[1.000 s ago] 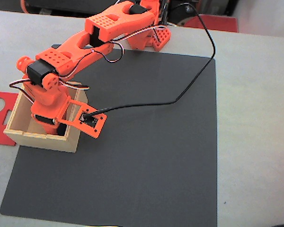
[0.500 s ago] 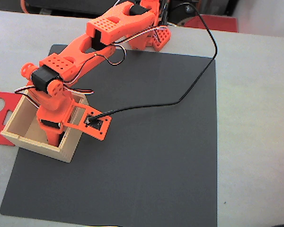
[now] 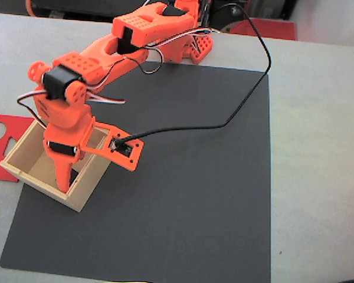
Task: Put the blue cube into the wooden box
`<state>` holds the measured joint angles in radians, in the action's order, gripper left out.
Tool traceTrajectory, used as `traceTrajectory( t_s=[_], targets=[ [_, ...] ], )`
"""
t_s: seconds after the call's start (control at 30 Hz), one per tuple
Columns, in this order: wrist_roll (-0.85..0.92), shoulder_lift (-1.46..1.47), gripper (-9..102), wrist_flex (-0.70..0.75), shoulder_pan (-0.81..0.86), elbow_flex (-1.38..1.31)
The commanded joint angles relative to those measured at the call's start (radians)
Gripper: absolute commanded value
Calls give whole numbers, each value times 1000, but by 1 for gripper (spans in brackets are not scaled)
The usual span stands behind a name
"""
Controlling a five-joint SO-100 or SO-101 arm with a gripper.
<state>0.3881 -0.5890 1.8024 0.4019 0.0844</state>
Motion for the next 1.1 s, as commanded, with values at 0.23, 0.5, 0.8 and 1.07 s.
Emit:
traceTrajectory(
  t_s=[0.23, 0.5, 0.8, 1.07],
  targets=[
    [-38, -344, 29, 5, -54, 87],
    [-63, -841, 0, 5, -89, 308],
    [-71, -1551, 0, -23, -198, 707],
    [-81, -2037, 0, -25, -368, 1203]
  ],
)
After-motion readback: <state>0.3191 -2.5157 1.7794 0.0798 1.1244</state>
